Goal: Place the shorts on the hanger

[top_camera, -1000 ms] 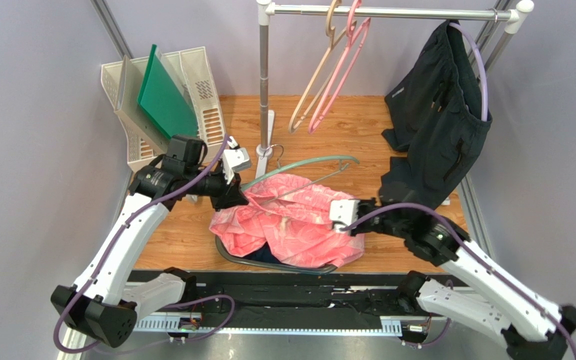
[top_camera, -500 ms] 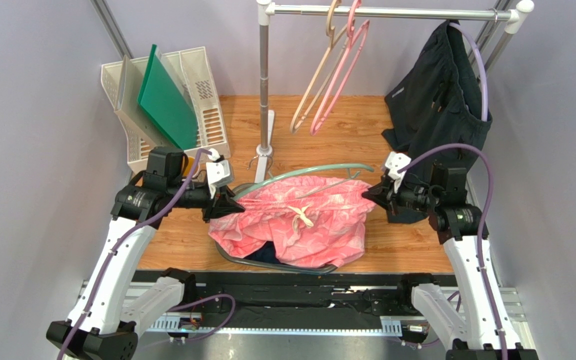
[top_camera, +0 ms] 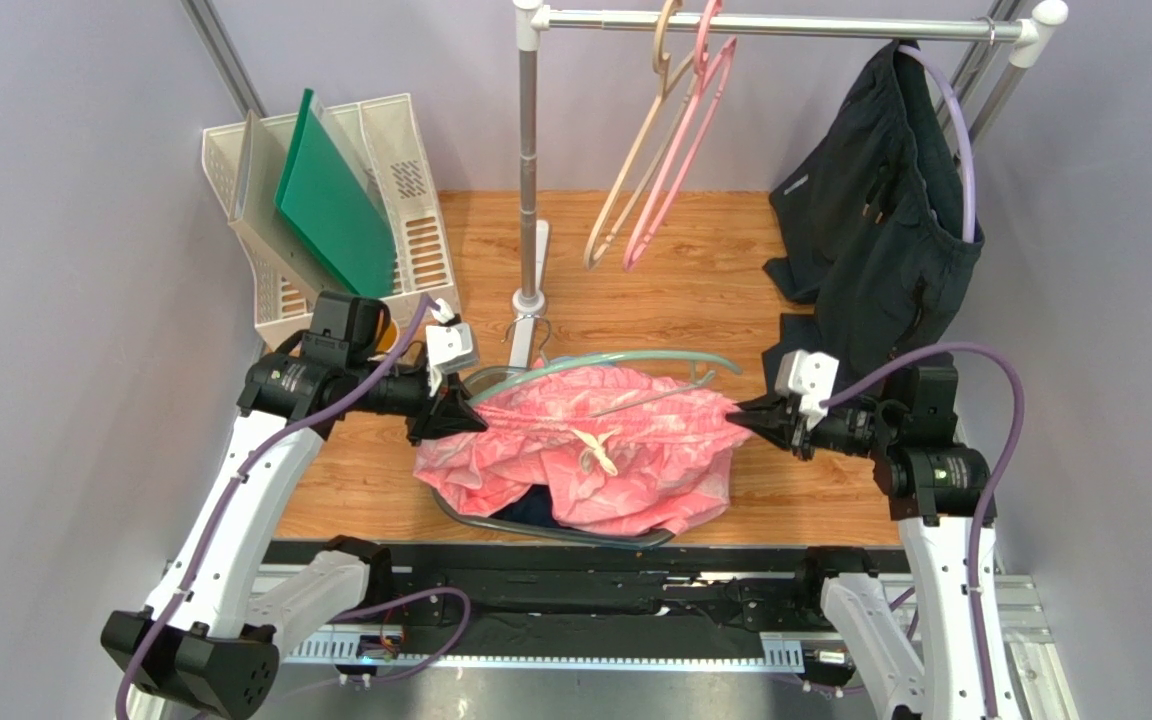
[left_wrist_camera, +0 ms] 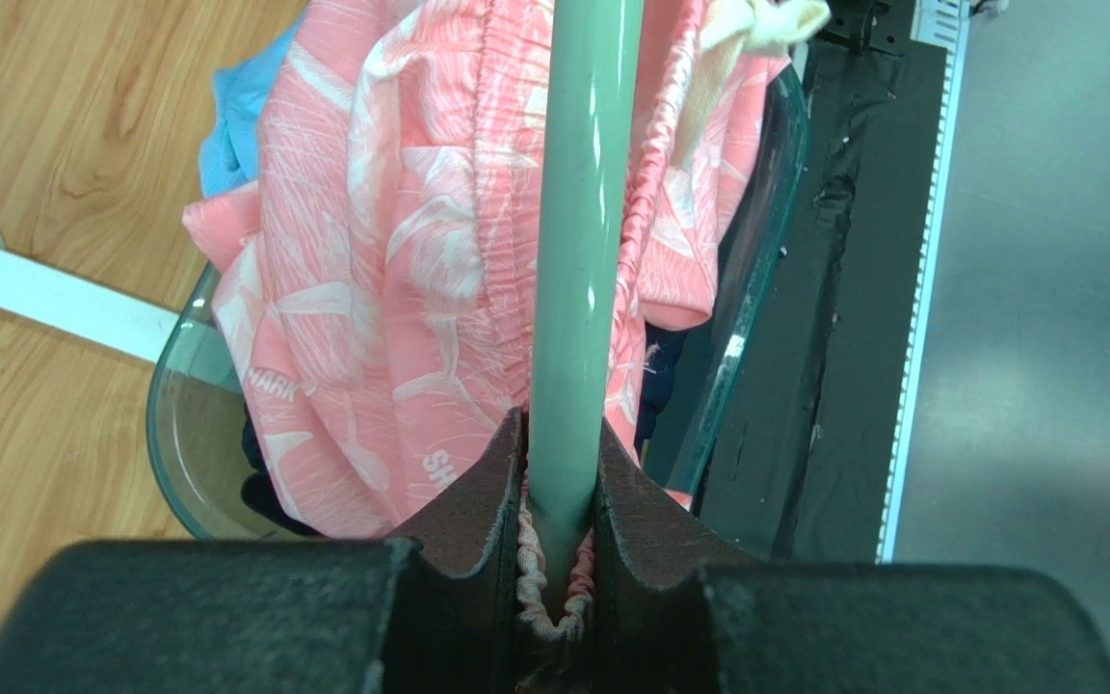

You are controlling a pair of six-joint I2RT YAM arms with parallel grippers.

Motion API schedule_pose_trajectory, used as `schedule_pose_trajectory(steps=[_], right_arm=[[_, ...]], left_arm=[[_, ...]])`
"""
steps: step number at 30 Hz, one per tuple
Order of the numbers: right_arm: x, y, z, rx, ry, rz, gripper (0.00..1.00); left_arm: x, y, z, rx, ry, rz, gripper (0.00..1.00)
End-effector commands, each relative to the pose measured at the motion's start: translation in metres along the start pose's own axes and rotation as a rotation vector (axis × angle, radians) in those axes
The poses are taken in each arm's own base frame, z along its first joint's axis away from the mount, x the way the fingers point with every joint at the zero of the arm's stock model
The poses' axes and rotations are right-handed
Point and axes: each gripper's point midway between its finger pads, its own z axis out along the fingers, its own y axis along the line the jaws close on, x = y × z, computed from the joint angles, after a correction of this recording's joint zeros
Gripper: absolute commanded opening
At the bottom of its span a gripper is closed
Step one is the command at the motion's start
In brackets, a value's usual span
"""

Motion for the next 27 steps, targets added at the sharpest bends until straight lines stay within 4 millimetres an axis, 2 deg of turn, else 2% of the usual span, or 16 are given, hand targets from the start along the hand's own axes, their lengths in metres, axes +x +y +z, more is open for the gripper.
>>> schedule_pose_trajectory(steps=[1,2,3,5,7,8,12,14,15,17,18,19,20,21,25,27], right_arm=[[0.037,0.016,-0.006,-0.055,0.138,-0.188,0.19],[0.043,0.019,-0.006,-0.073,0.154,-0.185,0.42],[0.048,0.029,-0.009,-0.105,0.177,-0.153,0.53],[0.044,0.034,-0.013,-0.135,0.185,-0.18,0.65],[0.038,0.045,-0.014,-0.187,0.184,-0.142,0.67],[0.033,0.047,-0.014,-0.183,0.177,-0.053,0.67],[-0.001,0.02,0.003,-0.104,0.106,0.077,0.58],[0.0,0.007,0.013,-0.039,0.152,0.114,0.54],[-0.014,0.012,0.028,-0.054,0.127,0.115,0.52],[-0.003,0.004,0.043,0.026,0.202,0.107,0.47],[-0.009,0.019,0.055,-0.019,0.193,0.099,0.46],[-0.005,0.022,0.063,-0.014,0.213,0.112,0.44],[0.002,0.015,0.067,0.062,0.246,0.128,0.43],[0.006,0.024,0.076,0.048,0.25,0.132,0.44],[0.019,0.026,0.097,0.129,0.258,0.192,0.61],[0.024,0.023,0.107,0.15,0.253,0.193,0.63]], left_arm=[[0.001,0.02,-0.004,-0.103,0.038,-0.03,0.0],[0.004,0.019,-0.001,-0.093,0.051,-0.044,0.0],[0.006,0.019,0.0,-0.094,0.061,-0.044,0.0],[0.01,0.013,0.006,-0.069,0.076,-0.045,0.0],[0.013,0.008,0.011,-0.055,0.091,-0.03,0.0],[0.017,0.006,0.014,-0.044,0.101,-0.034,0.0],[0.022,0.002,0.021,-0.029,0.113,-0.049,0.0],[0.022,0.003,0.024,-0.023,0.115,-0.081,0.0],[0.021,0.005,0.025,-0.026,0.113,-0.086,0.0],[0.02,0.007,0.027,-0.027,0.114,-0.105,0.0],[0.018,0.01,0.028,-0.035,0.11,-0.109,0.0],[0.016,0.01,0.028,-0.04,0.104,-0.129,0.0],[0.015,0.011,0.029,-0.041,0.102,-0.136,0.0],[0.014,0.011,0.029,-0.041,0.1,-0.141,0.0],[0.013,0.012,0.029,-0.051,0.093,-0.145,0.0],[0.012,0.012,0.028,-0.057,0.09,-0.143,0.0]])
